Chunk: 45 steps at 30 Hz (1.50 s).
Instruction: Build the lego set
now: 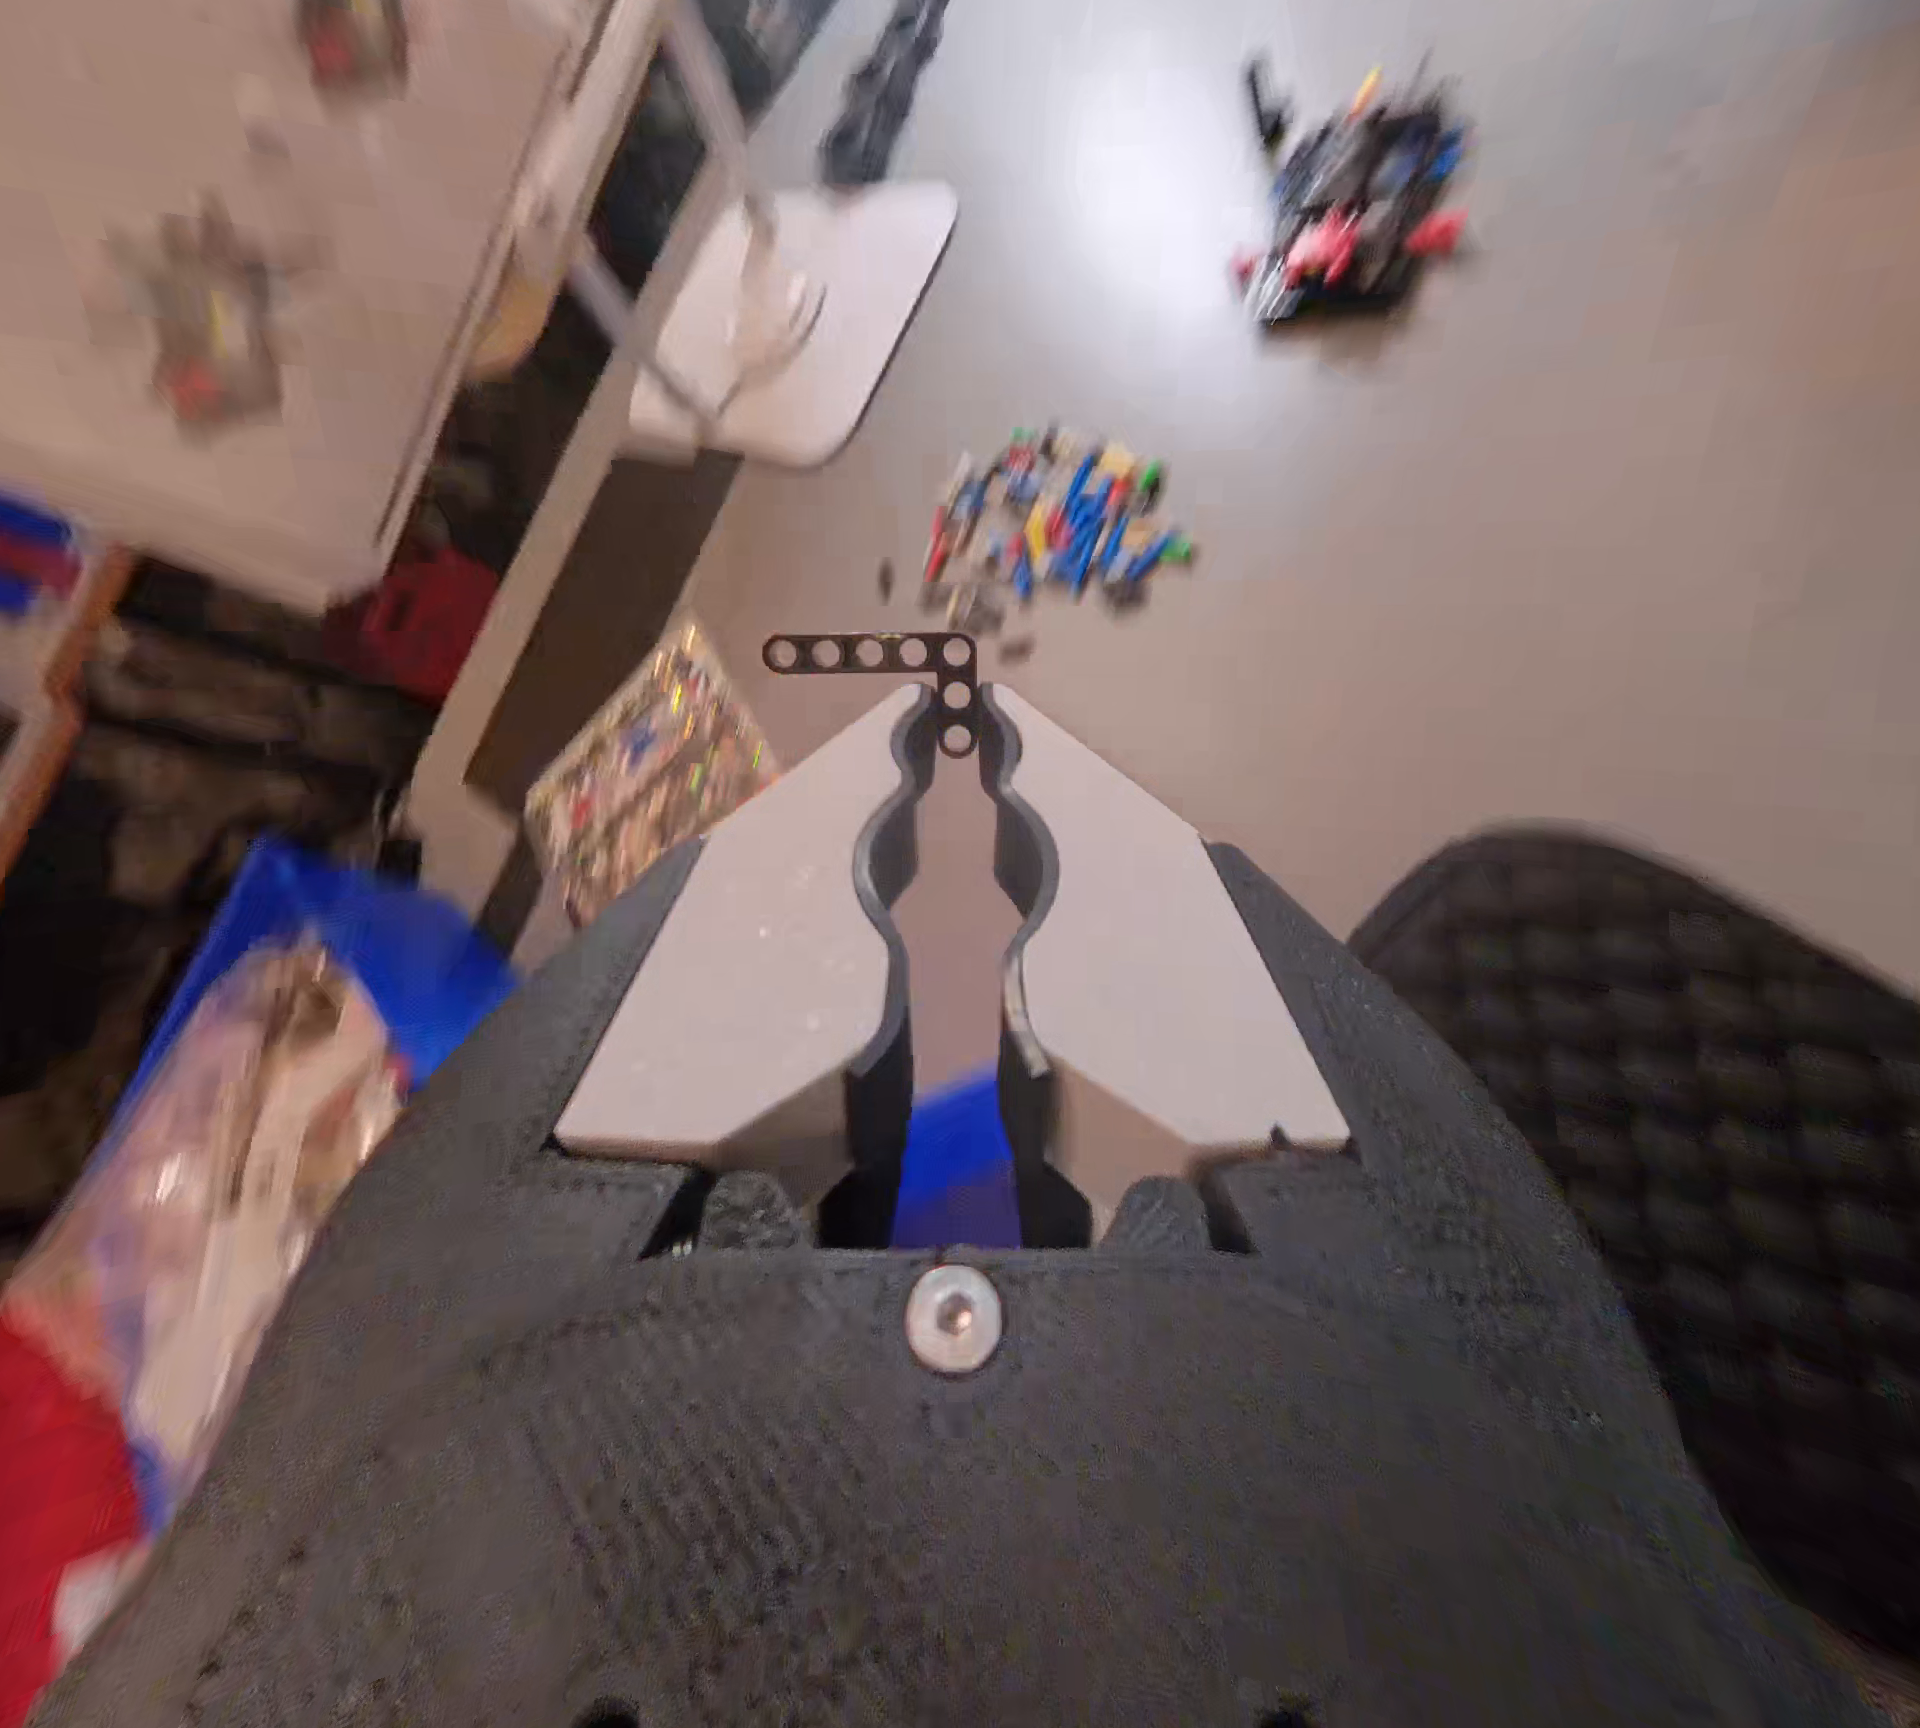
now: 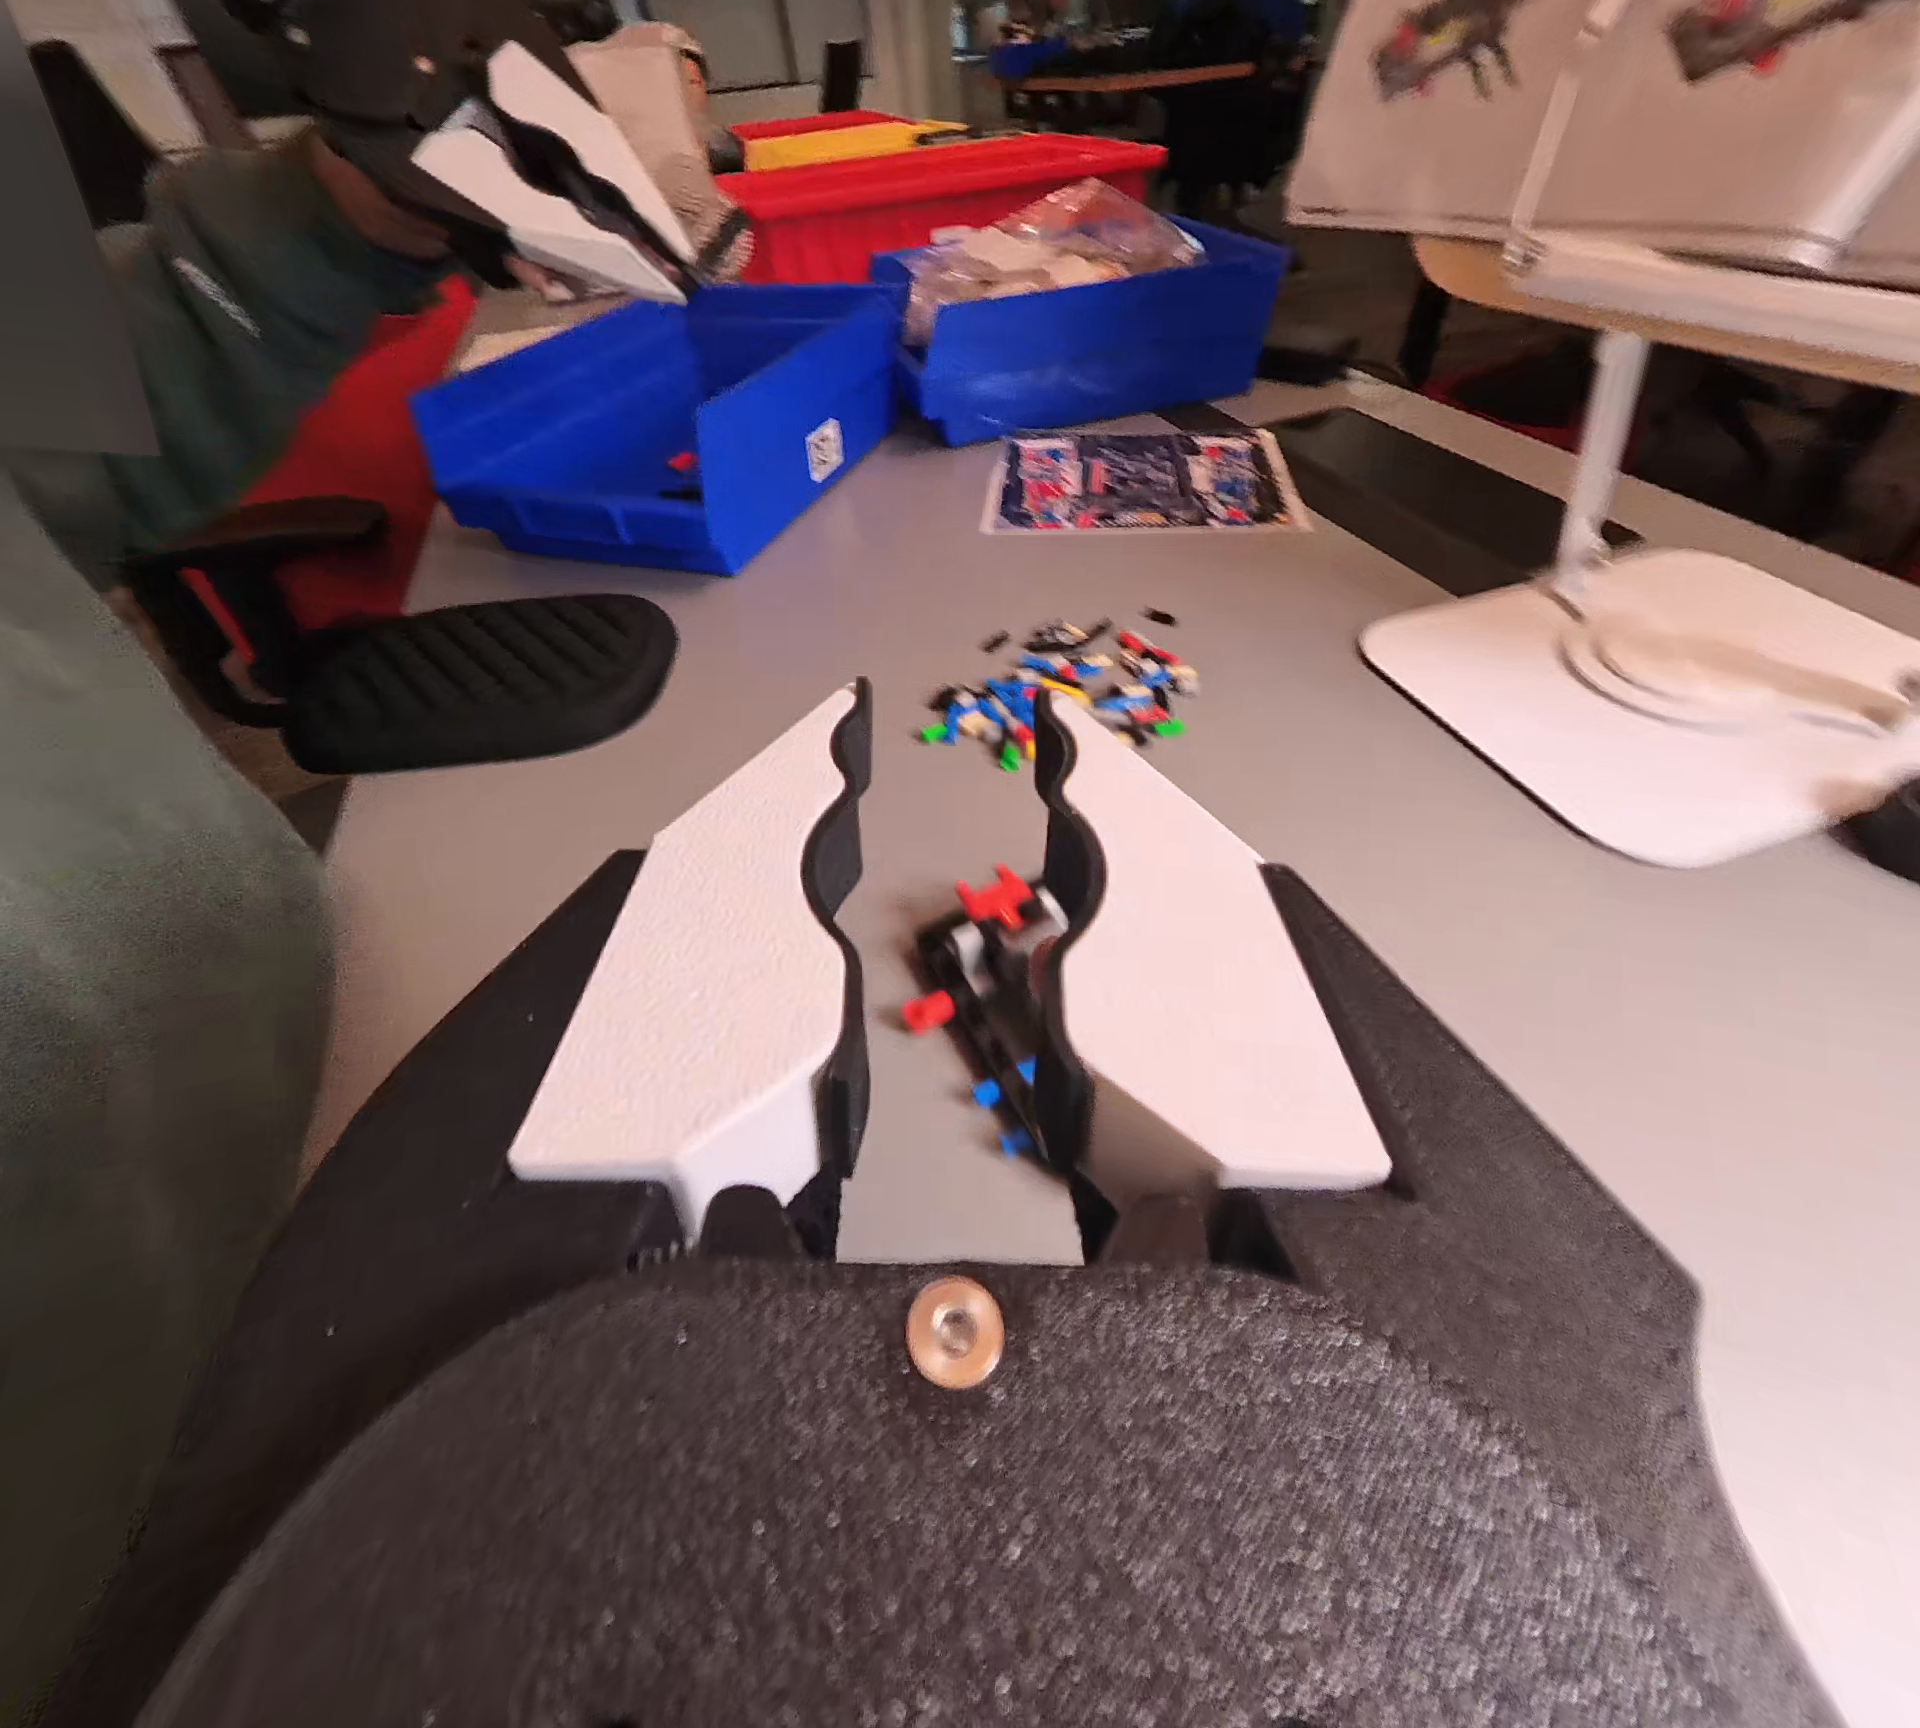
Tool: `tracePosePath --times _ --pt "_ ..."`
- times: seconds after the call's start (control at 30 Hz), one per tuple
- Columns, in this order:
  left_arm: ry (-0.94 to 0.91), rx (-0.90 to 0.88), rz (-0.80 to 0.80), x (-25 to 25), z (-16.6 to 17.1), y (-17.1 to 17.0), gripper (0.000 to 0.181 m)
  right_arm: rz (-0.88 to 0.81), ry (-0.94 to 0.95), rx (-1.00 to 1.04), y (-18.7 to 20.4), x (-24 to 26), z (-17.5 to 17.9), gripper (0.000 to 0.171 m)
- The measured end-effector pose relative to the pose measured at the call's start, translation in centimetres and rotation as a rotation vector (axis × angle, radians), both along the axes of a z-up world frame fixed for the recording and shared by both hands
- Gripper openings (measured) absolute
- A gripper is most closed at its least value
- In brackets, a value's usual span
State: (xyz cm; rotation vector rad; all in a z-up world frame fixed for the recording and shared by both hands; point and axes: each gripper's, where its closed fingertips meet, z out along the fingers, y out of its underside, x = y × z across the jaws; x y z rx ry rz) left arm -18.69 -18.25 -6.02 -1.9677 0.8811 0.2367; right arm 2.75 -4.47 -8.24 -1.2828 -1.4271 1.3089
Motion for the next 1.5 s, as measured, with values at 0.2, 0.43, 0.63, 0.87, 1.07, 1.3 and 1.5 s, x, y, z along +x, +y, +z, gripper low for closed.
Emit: tracePosePath --times 0.2,0.43,0.63,0.87,1.07,1.3,1.5 --pt "-0.135 0.142 -0.358 14.5 -1.2 5.6 0.005 0.184 0.014 -0.214 -5.0 -3.8 2.2 0.034" --pt "-0.177 0.157 -0.5 21.4 -3.9 9.5 0.006 0.183 -0.085 -0.406 -4.1 -2.1 -0.2 0.012" --pt "-0.36 -0.111 -0.338 18.7 -9.3 12.4 0.047 -0.172 -0.133 -0.053 6.8 2.6 -3.1 0.007" --pt "-0.399 -0.369 -0.233 17.1 -16.2 12.8 0.071 -0.24 -0.29 0.043 10.7 4.2 -10.3 0.007" --pt "-0.337 -0.368 -0.224 17.5 -17.0 13.3 0.06 -0.241 -0.42 0.172 10.5 3.5 -12.8 0.008" --pt "-0.337 -0.36 -0.231 17.4 -17.0 12.9 0.058 -0.265 -0.432 0.143 10.7 4.4 -12.9 0.009" --pt "-0.351 -0.348 -0.225 17.1 -17.0 12.6 0.058 -0.26 -0.432 0.158 10.6 4.6 -12.9 0.018"
